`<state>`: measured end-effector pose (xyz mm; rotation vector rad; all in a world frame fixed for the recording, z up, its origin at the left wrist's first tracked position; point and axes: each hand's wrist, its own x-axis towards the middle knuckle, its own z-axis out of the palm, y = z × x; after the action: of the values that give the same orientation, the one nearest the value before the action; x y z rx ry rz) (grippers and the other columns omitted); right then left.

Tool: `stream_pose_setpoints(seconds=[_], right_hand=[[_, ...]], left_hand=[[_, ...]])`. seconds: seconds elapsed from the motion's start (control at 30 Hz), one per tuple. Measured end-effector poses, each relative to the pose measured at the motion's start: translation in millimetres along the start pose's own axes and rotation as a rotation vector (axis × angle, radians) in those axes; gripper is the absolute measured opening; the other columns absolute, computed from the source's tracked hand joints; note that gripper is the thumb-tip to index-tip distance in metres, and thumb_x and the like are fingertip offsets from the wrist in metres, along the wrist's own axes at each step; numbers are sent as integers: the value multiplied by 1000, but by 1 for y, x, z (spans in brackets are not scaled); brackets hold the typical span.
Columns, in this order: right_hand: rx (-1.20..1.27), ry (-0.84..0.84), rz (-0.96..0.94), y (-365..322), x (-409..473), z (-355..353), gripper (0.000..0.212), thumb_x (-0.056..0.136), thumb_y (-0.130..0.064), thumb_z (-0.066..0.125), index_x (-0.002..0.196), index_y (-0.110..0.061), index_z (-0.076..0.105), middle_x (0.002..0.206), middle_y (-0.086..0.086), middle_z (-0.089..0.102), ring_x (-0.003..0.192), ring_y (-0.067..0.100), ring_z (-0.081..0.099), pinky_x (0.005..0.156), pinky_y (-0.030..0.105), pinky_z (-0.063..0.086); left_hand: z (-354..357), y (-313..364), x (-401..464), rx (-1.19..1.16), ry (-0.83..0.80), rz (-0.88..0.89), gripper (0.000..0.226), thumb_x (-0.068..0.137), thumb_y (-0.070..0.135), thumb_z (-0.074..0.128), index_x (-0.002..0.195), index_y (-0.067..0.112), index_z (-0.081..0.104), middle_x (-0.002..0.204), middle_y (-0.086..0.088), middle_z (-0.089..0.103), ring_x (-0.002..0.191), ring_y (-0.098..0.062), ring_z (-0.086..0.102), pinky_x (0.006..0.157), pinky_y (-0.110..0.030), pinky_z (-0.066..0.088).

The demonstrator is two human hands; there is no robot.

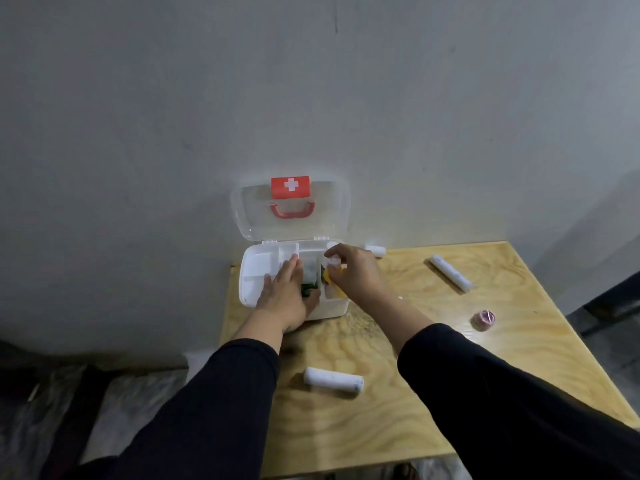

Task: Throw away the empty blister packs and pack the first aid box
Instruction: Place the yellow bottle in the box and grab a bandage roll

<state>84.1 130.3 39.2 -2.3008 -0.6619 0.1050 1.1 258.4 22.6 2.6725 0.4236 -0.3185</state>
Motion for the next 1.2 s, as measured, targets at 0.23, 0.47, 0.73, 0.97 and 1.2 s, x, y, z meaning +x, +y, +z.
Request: stream_pose_setpoints(seconds=[0.23,0.47,0.73,0.97,1.2], right_hand=[[-8,8,61,8,10,11,28,80,-4,59,105,-12,66,105,8,70,92,24,65,79,33,55],[-31,-22,63,7,7,10,28,82,-7,60,109,-12,65,111,7,68,96,22,63,80,28,51],[17,109,168,31,-8,-14,21,87,-15,61,106,-12,66,112,8,67,103,22,62,82,29,51],[-163,37,431,93,-40,-16,22,87,-23,60,107,-21,68,115,13,58,108,32,57,90,33,46],[-186,-60,494,108,-65,2,26,86,-24,62,111,-24,70,117,16,57,112,36,54,95,35,45]], left_hand=[[3,-4,2,31,10,13,74,99,49,31,155,13,-2,163,3,-15,151,-23,-4,122,-43,-3],[6,-5,2,78,16,12,73,99,49,27,154,12,-4,163,0,-15,151,-21,-4,122,-43,-3],[11,-8,5,128,10,6,73,99,50,24,153,14,-8,162,0,-19,151,-18,-6,122,-43,-4],[15,-7,7,154,16,-8,72,99,51,21,153,15,-10,161,2,-22,150,-15,-8,122,-41,-5],[17,-7,8,185,33,-13,71,99,51,20,154,15,-9,161,2,-20,150,-15,-7,122,-41,-4]])
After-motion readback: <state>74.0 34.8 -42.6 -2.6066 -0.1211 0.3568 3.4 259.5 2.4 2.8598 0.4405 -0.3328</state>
